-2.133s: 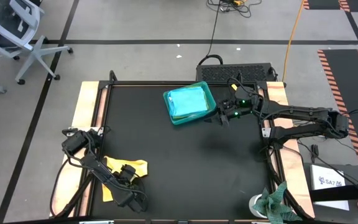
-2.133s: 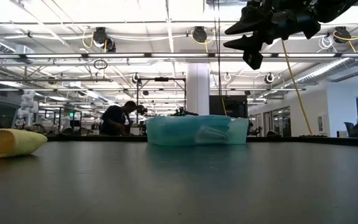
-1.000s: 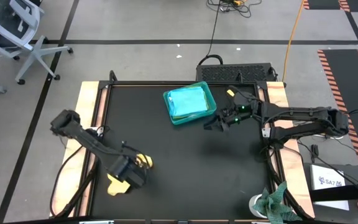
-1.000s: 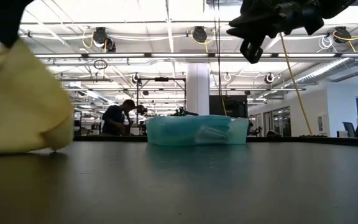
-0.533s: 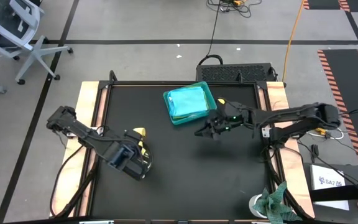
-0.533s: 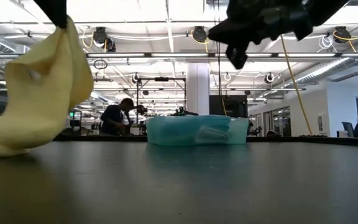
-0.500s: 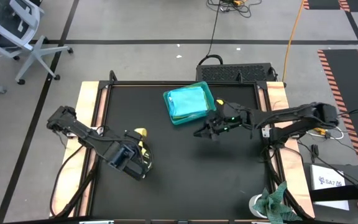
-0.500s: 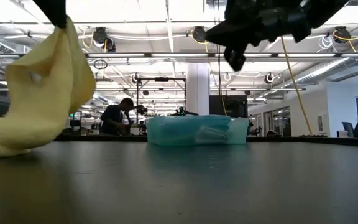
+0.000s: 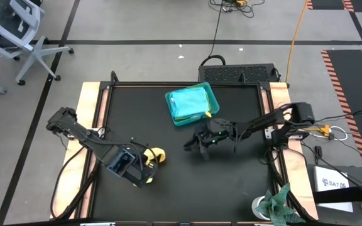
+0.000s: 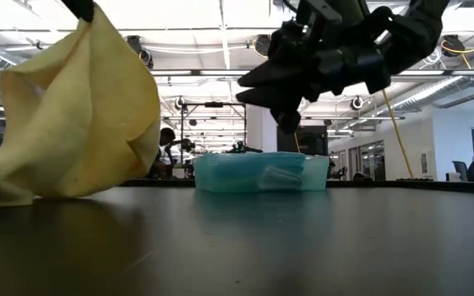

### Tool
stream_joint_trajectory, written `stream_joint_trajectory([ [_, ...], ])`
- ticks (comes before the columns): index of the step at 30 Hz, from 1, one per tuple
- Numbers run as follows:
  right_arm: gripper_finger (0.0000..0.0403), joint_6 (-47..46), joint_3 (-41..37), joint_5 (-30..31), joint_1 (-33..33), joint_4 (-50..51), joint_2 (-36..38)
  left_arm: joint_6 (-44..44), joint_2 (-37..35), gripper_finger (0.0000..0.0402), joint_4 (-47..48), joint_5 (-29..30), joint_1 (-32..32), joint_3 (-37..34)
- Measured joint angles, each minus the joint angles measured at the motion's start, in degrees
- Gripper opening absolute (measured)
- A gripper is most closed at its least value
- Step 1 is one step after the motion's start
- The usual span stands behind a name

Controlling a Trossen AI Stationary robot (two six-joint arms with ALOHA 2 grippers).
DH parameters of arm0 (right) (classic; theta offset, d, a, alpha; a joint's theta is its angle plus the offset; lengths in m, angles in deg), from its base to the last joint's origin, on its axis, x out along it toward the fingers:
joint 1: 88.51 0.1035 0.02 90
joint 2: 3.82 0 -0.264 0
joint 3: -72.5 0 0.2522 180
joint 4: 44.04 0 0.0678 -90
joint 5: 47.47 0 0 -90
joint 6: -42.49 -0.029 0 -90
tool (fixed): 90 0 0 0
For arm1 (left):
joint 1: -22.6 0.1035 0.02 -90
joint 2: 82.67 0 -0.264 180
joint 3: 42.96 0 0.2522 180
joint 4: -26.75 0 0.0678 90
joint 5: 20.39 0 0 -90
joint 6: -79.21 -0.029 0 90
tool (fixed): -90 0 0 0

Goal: Fold microfiber towels
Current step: Fold the yellow microfiber towel

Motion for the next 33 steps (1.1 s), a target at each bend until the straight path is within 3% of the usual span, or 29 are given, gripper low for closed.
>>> stream_joint_trajectory([
  [10, 0.0125, 5.85, 9.69, 1.54, 2.36, 0.6, -5.29, -5.3, 0.02, 0.0001, -4.41, 7.22, 4.83, 0.0],
  [13, 0.0124, 10.63, 11.97, 6.76, 2.35, 2.66, -5.81, -8.61, 0.02, 0.0001, -6.76, 7.76, 5.91, 0.0],
  [21, 0.0124, 18.38, 12.59, 17.46, 1.39, 6.49, -5.77, -13.34, 0.02, 0.0001, -11.64, 7.94, 6.54, -0.03],
  [33, 0.0123, 19.15, 12.55, 19.08, 1.01, 13.38, -5.79, -14.82, 0.02, 0.0001, -12.96, 7.93, 6.34, -0.04],
])
